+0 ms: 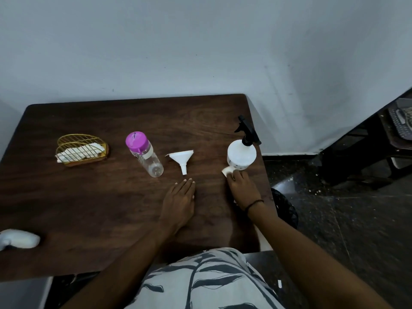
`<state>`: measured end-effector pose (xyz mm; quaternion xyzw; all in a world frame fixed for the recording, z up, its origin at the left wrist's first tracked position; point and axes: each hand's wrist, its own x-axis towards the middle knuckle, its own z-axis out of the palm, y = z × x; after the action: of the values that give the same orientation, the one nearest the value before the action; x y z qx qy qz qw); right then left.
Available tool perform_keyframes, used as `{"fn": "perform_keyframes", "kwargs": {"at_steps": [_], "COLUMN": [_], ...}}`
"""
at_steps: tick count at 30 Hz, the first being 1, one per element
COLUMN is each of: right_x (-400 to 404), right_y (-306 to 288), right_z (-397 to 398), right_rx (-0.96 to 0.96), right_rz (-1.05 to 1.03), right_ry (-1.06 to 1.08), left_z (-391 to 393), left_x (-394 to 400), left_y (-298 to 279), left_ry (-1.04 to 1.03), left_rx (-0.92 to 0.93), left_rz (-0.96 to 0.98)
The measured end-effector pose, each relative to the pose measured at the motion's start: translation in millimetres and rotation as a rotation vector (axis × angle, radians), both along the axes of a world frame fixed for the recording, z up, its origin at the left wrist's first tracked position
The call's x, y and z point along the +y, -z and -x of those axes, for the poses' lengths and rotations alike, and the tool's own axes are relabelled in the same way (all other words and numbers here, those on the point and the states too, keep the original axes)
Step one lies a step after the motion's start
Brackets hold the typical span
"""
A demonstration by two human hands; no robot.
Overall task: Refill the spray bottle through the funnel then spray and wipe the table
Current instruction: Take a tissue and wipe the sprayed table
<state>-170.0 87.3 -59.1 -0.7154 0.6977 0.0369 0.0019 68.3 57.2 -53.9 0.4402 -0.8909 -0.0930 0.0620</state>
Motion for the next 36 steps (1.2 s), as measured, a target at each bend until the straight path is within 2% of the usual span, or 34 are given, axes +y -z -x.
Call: {"fn": "perform_keyframes", "kwargs": {"at_steps": [5,10,13,16,18,21,23,27,32,36], "right_x": [77,106,79,44,34,49,68,99,81,52], "right_y": [-2,21,18,12,8,4,4,10,20,16], "right_z": [4,-60,-75,-48,-17,24,34,-1,-57,-43], "right_rx": [-0.094,-0.241,-0.208,-0.111,-0.112,-0.092,-0.085,-0.131,-0.248,-0.220], "right_rz": [0.007,0.123,0.216,0.212,0.164,0.054,0.031,0.133,0.185,0.147], "right_ry": [0.067,-0.207,-0.293,-0.202,-0.056,0.103,0.127,0.006,-0.233,-0.227], "left_z": [6,9,7,6,7,12,16,22,27,28], "left_x": [0,-3,-3,-2,-1,0,0,0,0,-4], "left_y": [-1,1,3,4,3,2,0,-3,0,-2], "left_ry": [0.028,0.036,0.060,0.065,0.071,0.081,0.091,0.117,0.239,0.235], "left_rx": [0.008,0.005,-0.010,-0.006,0.005,0.028,0.039,0.075,0.150,0.131], "left_rz": [0.015,0.029,0.049,0.050,0.050,0.043,0.036,0.013,-0.060,-0.069]}}
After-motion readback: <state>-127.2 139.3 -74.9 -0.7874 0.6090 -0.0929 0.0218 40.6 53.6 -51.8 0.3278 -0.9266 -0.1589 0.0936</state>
